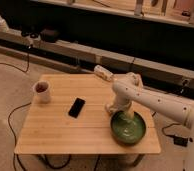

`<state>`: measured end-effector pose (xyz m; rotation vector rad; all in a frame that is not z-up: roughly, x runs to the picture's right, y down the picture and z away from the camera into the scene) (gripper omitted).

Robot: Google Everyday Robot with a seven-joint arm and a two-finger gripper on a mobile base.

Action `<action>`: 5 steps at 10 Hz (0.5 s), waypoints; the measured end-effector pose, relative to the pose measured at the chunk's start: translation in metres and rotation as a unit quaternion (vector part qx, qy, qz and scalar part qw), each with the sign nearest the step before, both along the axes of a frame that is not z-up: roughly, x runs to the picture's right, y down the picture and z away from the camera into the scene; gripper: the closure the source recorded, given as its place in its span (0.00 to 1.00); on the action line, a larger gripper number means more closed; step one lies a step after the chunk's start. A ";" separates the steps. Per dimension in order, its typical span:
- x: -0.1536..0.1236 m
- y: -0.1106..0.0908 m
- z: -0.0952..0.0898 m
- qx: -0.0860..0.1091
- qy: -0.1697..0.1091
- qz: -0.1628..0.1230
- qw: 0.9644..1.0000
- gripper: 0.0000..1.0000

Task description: Drag the ceramic bowl in a circle

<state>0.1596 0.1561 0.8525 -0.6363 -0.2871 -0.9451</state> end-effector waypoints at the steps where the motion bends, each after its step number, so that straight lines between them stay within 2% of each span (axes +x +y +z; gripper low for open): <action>1: -0.004 0.001 0.004 0.004 0.000 -0.004 1.000 0.20; 3: -0.021 0.006 0.008 -0.004 -0.017 0.007 1.000 0.20; 5: -0.029 0.014 0.009 -0.028 -0.036 0.020 0.999 0.20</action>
